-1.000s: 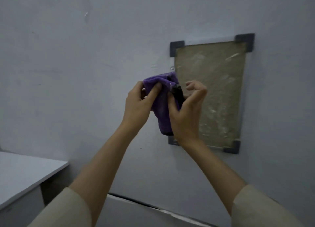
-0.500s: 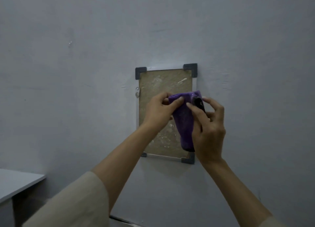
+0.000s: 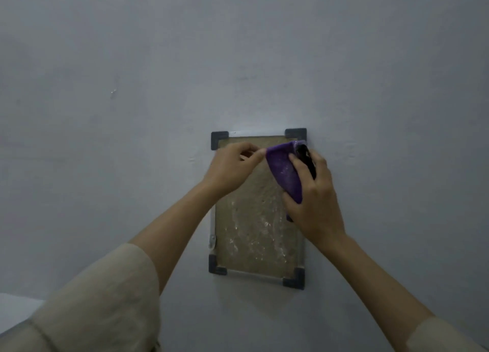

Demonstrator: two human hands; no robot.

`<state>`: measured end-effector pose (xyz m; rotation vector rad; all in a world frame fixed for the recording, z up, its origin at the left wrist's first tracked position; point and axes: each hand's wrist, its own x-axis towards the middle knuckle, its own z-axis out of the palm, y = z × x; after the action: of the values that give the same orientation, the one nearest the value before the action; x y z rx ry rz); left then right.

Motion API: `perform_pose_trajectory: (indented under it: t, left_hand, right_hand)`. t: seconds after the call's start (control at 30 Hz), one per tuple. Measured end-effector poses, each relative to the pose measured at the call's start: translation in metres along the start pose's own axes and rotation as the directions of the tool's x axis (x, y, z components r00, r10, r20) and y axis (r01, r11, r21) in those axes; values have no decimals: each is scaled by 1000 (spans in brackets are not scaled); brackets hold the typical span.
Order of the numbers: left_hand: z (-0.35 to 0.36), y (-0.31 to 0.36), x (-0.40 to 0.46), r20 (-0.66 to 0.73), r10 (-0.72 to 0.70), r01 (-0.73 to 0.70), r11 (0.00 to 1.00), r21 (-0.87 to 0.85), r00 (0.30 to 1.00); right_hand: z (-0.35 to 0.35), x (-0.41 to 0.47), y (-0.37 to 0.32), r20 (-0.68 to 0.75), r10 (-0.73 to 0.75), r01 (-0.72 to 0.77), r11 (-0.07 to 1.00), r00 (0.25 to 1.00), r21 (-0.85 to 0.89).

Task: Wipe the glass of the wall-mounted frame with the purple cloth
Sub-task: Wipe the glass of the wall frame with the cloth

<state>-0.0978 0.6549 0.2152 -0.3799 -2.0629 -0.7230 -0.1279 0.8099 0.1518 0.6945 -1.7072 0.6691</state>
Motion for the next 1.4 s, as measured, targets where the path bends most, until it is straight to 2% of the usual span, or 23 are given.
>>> perform_pose_trajectory:
  t: [0.07, 0.1, 0.2, 0.33, 0.43, 0.53, 0.63, 0.77, 0.83, 1.0, 1.07, 1.2, 1.27, 1.4]
  left_hand:
    - [-12, -17, 11, -90, 44, -30, 988, 149, 995]
    - [-18, -27, 16, -91, 38, -19, 981, 191, 995]
    - [-28, -57, 25, 18, 8, -13, 959, 284, 1000]
    - [-28, -83, 25, 163, 5, -62, 935, 348, 987]
    - [-27, -92, 28, 157, 49, -103, 928, 357, 986]
    - [-26, -97, 30, 95, 93, -120, 933, 339, 991]
    - [-19, -101, 30, 19, 126, -124, 914, 386, 992]
    - [-11, -105, 26, -35, 115, -92, 915, 393, 993]
    - [-11, -105, 26, -41, 109, -85, 920, 382, 993]
    - [-15, -109, 28, -36, 108, -86, 919, 385, 994]
    - [-15, -109, 28, -27, 110, -91, 920, 382, 994]
    - [-15, -106, 28, -19, 104, -90, 929, 359, 994]
    - [-16, -106, 28, -5, 104, -95, 929, 359, 995]
    - [-24, -107, 29, 97, 84, -117, 906, 407, 992]
  right_hand:
    - [-1, 11, 5, 4, 3, -3, 998, 1000, -58]
    - [0, 17, 6, 4, 5, -5, 996, 1000, -94]
    - [4, 29, 7, -14, 32, -34, 983, 999, -181]
    - [15, 41, 1, -19, 100, -102, 962, 995, -254]
    - [24, 44, -4, -12, 168, -164, 937, 986, -307]
    - [28, 45, -6, -17, 185, -179, 920, 983, -349]
    - [26, 42, -6, 28, 154, -130, 908, 988, -398]
    - [18, 26, 2, 169, 45, 44, 873, 985, -486]
    - [12, 24, 8, 161, 27, 60, 857, 987, -512]
    - [19, 35, 8, 31, 86, -60, 872, 996, -486]
    - [27, 30, 4, 30, 114, -89, 889, 993, -449]
    - [23, 14, 8, 174, 11, 64, 907, 985, -417]
    - [17, 15, 13, 192, -4, 89, 895, 981, -437]
    - [13, 33, 10, 37, 95, -73, 914, 995, -400]
